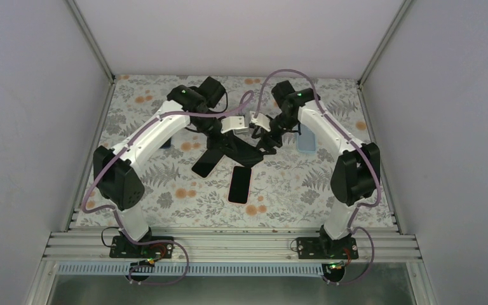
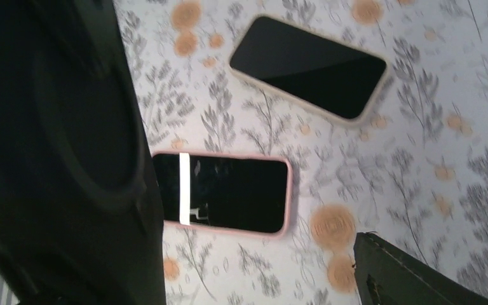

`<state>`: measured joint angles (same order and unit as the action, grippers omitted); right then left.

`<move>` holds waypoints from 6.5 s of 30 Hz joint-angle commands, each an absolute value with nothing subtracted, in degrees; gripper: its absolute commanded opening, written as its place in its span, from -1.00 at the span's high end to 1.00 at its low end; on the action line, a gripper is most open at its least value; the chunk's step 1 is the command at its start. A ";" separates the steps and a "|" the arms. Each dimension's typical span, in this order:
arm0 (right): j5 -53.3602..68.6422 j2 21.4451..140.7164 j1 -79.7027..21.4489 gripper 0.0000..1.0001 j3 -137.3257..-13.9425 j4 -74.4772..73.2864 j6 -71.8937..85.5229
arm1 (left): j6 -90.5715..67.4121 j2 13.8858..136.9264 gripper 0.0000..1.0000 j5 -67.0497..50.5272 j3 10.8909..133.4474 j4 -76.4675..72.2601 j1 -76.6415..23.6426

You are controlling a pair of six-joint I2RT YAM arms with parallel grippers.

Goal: Take the phone out of the phone case
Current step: Remove the phone case from the phone, then place the phone case at the center of the board.

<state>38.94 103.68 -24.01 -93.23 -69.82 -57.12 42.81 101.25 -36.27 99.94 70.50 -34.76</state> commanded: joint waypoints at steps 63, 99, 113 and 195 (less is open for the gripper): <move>36.90 103.49 -14.24 0.93 -106.93 -23.07 13.16 | 16.54 92.11 -0.93 -0.21 85.46 1.61 -38.05; 36.85 101.22 -16.51 0.93 -103.21 -20.83 13.33 | 11.01 102.11 -0.85 6.65 93.97 1.02 -38.32; 35.91 99.49 -17.48 0.93 -103.19 -20.91 14.33 | 13.87 103.50 -0.82 25.60 92.74 -3.59 -41.60; 18.43 107.80 -11.64 0.93 -92.86 -54.32 -13.06 | 68.58 80.09 0.95 37.99 38.83 -43.07 -40.52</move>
<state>9.56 108.07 -10.96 -95.74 -48.84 -9.74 64.60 76.51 36.21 43.46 -39.35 -44.51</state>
